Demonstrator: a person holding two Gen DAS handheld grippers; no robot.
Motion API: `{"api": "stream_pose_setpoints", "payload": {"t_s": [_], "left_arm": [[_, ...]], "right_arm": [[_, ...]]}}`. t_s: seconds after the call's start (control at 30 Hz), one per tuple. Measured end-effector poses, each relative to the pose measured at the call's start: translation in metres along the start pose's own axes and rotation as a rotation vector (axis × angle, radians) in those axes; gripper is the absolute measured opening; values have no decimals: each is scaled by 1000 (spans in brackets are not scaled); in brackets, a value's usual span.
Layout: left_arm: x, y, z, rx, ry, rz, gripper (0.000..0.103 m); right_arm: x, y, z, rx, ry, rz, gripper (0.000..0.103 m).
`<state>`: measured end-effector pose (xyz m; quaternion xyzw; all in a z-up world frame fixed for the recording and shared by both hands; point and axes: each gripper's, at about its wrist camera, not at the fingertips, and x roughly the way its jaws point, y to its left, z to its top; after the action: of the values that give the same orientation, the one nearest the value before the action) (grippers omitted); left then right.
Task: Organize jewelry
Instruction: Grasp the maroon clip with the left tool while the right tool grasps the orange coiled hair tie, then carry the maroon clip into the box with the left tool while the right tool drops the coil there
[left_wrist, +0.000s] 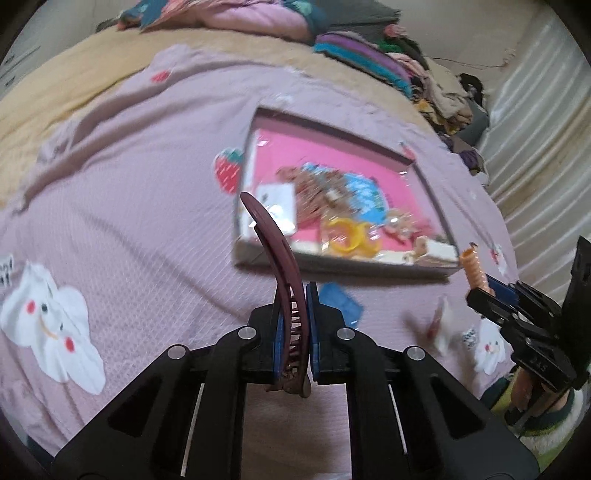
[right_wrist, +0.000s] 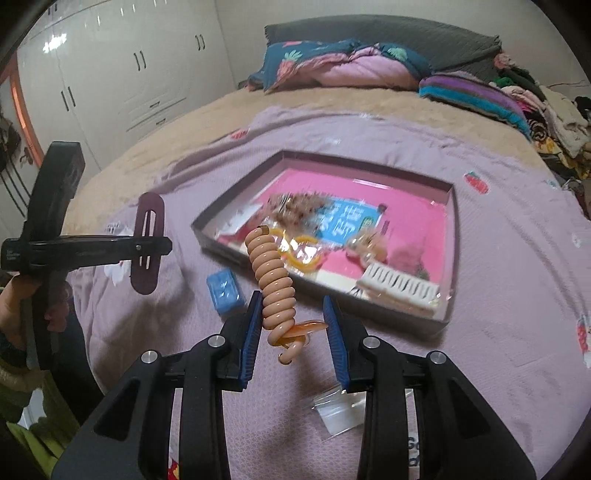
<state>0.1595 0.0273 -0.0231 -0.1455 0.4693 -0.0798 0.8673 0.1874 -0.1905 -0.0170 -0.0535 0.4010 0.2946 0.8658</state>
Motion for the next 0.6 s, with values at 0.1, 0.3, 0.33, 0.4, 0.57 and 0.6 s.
{"api": "stream_pose_setpoints", "payload": {"t_s": [0.1,0.3,0.33,0.4,0.57,0.6], "left_arm": [[-8,-11,11,36,-22,-10,4],[-22,-34,31,97,-60,-17,4],[-23,-37,34,105,-63,-19,4],[-25,-44,40,122,-71,-20,4],[-26,-58,52,154,-85,-29,4],[-26,-60,53,157,-87,-32,4]], "right_arm": [[-8,-4,7,12,-24,-15,32],[-27,-12,23,26,-77,-48,32],[-30,-13,25,27,-85,-52,32],[-36,-15,30,28,-104,-64,32],[-48,-25,41,45,-149,-86,32],[-49,-27,43,49,-154,-90,32]]}}
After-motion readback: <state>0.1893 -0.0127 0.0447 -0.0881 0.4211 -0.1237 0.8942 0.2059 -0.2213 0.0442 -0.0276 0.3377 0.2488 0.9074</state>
